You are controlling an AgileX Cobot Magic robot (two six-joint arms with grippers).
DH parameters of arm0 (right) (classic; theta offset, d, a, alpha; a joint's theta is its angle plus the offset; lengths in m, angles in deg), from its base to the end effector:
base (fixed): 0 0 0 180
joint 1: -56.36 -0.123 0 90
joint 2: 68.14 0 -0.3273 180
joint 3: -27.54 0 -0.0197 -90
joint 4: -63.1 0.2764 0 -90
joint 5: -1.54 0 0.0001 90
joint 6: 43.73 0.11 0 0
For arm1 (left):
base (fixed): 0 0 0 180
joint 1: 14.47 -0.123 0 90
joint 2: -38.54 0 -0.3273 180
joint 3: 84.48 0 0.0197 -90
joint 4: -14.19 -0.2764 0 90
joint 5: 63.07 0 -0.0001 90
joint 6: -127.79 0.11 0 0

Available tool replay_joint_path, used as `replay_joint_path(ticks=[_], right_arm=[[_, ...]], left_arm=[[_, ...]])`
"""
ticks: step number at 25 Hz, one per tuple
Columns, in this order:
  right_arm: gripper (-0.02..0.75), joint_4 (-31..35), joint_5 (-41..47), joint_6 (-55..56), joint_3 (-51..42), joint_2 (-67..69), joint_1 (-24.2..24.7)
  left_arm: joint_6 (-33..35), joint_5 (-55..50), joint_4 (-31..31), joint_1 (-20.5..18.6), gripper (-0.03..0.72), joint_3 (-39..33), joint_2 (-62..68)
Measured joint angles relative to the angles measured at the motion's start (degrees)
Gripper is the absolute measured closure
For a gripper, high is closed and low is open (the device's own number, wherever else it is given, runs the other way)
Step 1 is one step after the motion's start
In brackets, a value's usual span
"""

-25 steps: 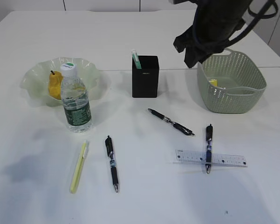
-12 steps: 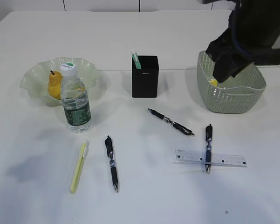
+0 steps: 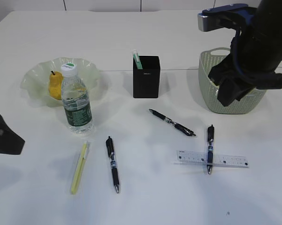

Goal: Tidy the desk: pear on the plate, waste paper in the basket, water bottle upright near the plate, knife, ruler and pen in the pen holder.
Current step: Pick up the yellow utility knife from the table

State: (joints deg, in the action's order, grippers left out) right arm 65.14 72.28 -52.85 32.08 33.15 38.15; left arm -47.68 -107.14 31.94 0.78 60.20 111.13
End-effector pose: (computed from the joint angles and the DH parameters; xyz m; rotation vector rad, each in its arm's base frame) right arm 0.3452 0.1175 0.3237 -0.6797 2.8457 0.0763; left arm 0.2098 -0.0814 0.2754 0.2324 2.6424 -0.4211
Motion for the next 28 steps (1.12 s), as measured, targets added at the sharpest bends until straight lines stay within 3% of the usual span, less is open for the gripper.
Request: replay_joint_path(ticks=[5, 9, 16, 28], right_arm=[[0.494, 0.0, 0.0, 0.1, -0.1, 0.0, 0.0], [0.494, 0.0, 0.0, 0.1, -0.1, 0.0, 0.0], [0.494, 0.0, 0.0, 0.1, -0.1, 0.0, 0.0], [0.494, -0.1, 0.0, 0.1, -0.1, 0.0, 0.0]], left_arm=[[-5.6, 1.8, -1.6, 8.5, 0.262, 0.0, 6.2], [-7.0, 3.0, -1.8, 12.2, 0.262, 0.0, 13.0], [-8.8, 8.9, -1.8, 12.4, 0.262, 0.3, 21.0], [-12.6, 10.3, -1.8, 12.7, 0.263, 7.1, 31.1]])
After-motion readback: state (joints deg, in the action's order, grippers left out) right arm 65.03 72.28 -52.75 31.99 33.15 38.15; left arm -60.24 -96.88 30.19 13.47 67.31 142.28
